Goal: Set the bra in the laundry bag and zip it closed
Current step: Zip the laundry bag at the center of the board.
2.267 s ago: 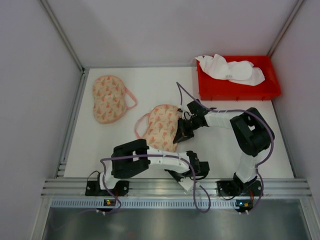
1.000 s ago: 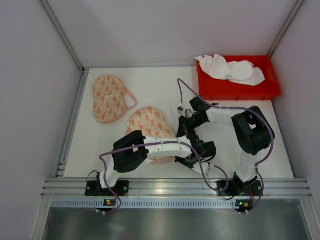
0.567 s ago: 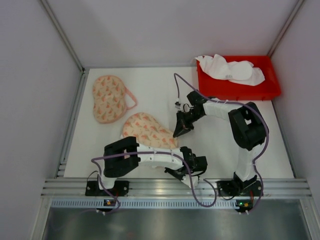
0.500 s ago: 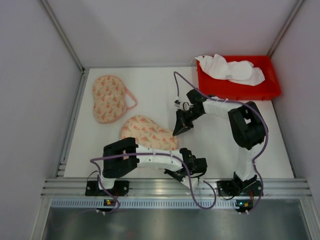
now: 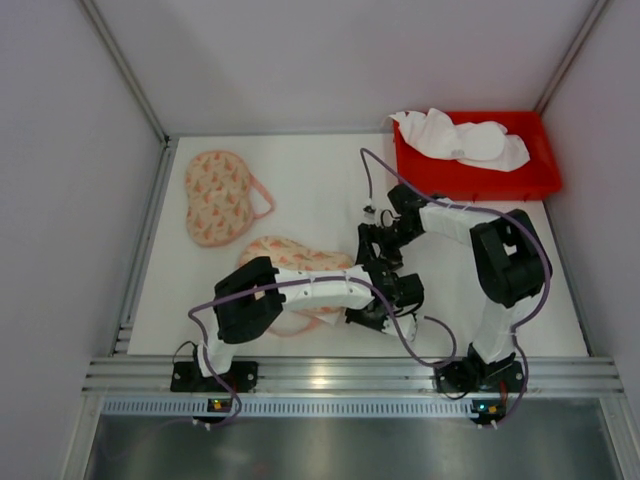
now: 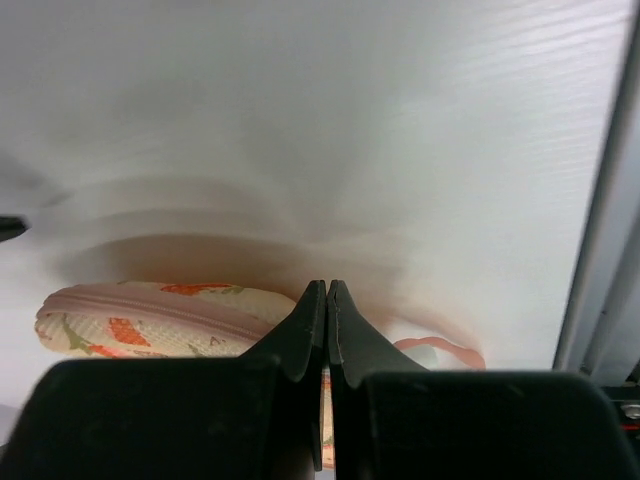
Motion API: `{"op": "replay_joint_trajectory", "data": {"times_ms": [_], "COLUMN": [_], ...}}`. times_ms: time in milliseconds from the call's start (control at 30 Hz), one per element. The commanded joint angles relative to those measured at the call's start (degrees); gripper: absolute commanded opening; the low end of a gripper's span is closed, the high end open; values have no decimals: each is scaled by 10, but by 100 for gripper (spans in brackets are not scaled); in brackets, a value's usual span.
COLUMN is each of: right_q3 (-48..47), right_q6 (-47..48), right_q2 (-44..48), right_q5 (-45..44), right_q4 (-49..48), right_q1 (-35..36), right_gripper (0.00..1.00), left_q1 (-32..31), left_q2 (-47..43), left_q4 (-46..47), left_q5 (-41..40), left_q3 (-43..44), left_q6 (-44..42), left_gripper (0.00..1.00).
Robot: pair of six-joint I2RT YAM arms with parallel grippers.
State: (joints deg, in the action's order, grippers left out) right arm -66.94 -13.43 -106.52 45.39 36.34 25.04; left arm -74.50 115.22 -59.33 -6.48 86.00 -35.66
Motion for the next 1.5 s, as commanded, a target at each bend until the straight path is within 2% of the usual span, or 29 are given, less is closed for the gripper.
{"op": "replay_joint_trajectory", "data": {"times_ms": [0,167,267,367,400,500,1000,1167,1300,1333,1367,1400,1433,1467], "right_q3": [16,2,-2,-6,-12,-31,-69,-66,-65,-65,-65,-63,-58,-49], "right_q6": [12,-6,-12,-12,-12,1,15,11,11,11,13,20,24,27], "right_q2": [37,12,1,-4,-6,-15,-45,-43,-39,-40,-40,-36,-32,-28], "right_q5": [7,64,73,81,82,80,58,61,70,73,74,73,73,74], "right_q4": [-5,-12,-14,-21,-18,-7,7,0,2,6,17,24,29,36], "right_q1": [-4,-1,7,13,12,10,-26,-26,-26,-26,-26,-26,-26,-26], "right_gripper": [73,70,63,42,25,0,0,0,0,7,45,61,73,98], "left_q1": [15,21,21,21,20,16,-69,-71,-70,-68,-65,-61,-57,-50], "left_q2": [5,15,17,12,6,-9,-101,-117,-106,-103,-97,-92,-89,-84], "left_q4": [-1,4,5,4,4,4,4,11,18,19,19,22,23,23], "left_q5": [-15,-22,-23,-18,-16,-10,58,46,32,30,25,23,22,21], "left_q3": [39,65,76,69,59,40,-137,-149,-126,-120,-112,-97,-89,-82], "left_q6": [1,-3,-3,-3,-3,-3,62,67,61,60,57,57,57,53], "left_gripper": [0,0,0,0,0,0,0,0,0,0,0,0,0,0]}}
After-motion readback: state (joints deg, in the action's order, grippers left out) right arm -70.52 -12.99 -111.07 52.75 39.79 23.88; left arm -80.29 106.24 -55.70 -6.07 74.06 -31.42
